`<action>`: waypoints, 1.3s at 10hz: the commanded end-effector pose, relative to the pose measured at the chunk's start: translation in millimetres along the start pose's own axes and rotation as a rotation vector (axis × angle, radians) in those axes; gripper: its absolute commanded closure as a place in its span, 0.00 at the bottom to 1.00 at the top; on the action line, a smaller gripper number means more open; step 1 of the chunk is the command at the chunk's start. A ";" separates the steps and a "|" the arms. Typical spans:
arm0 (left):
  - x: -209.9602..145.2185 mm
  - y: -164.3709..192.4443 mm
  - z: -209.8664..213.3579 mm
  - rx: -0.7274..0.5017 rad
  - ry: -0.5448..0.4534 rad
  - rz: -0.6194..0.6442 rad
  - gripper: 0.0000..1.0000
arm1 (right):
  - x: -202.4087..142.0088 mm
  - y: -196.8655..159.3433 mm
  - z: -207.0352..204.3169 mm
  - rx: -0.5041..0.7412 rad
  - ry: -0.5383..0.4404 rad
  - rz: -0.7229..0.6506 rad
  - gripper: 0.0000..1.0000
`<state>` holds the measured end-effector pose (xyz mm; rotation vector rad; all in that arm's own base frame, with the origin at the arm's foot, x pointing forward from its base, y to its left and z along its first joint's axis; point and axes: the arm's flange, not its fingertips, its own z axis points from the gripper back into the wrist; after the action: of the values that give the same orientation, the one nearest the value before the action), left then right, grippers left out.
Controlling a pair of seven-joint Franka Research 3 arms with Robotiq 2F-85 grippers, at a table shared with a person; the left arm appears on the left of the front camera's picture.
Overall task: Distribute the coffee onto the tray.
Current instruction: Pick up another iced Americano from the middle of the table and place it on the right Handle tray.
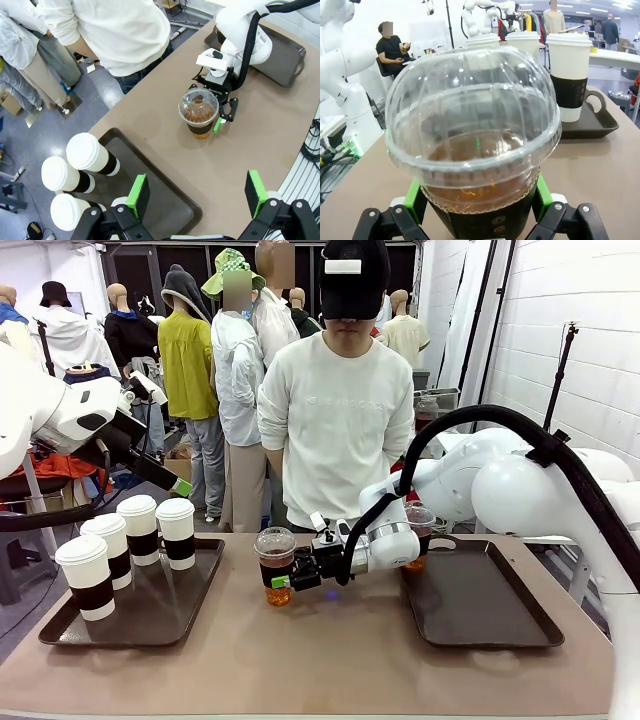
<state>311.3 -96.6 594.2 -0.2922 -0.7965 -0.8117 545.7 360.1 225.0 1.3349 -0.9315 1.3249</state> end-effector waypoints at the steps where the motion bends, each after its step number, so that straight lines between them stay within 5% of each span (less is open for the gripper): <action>1: -1.4 1.4 0.8 -0.019 -0.004 -0.011 0.00 | 2.7 -4.7 -4.3 0.040 0.020 -0.036 0.14; 2: -1.4 1.4 0.8 -0.019 -0.004 -0.011 0.00 | 2.7 -4.9 -4.8 0.037 0.006 -0.005 0.32; 7: -1.4 1.4 0.8 -0.019 -0.004 -0.011 0.00 | 15.2 13.6 -10.7 0.078 -0.034 -0.044 0.32; 13: -1.4 1.4 0.8 -0.019 -0.004 -0.011 0.00 | 69.1 105.2 13.9 0.023 0.011 -0.080 0.32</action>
<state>311.3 -96.5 594.2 -0.2923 -0.7965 -0.8115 475.6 348.1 287.7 1.3928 -0.8402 1.3398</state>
